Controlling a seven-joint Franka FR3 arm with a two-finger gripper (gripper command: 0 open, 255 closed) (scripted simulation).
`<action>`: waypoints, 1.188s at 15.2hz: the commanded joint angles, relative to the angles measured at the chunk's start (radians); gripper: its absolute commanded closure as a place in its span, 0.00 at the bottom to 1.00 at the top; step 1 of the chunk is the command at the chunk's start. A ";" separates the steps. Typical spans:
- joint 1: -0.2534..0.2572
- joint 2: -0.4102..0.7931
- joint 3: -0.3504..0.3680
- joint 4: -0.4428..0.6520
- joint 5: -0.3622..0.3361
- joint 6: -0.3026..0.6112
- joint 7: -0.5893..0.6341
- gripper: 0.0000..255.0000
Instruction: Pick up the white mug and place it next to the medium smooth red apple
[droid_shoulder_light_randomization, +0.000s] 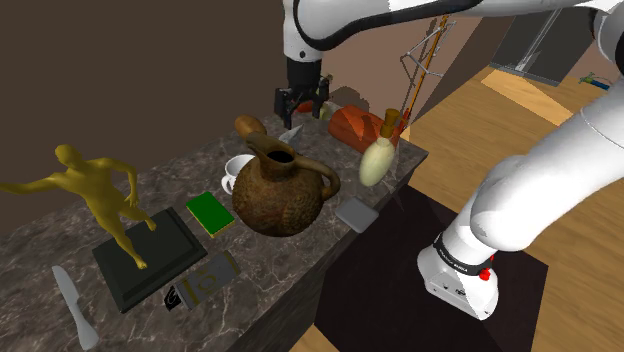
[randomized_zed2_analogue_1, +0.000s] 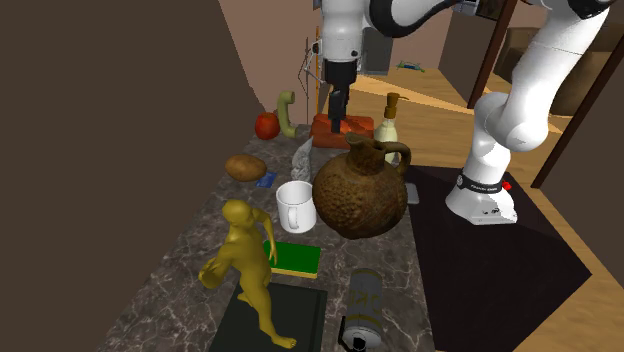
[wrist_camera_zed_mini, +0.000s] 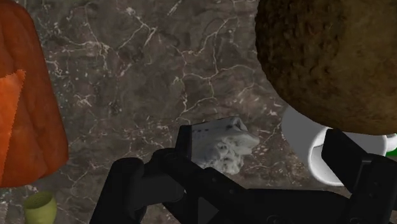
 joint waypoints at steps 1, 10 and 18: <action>0.007 0.078 0.018 0.039 -0.009 0.019 0.032 0.00; 0.060 0.441 0.061 0.286 -0.073 0.041 0.167 0.00; 0.081 0.543 0.061 0.311 -0.091 0.097 0.196 0.00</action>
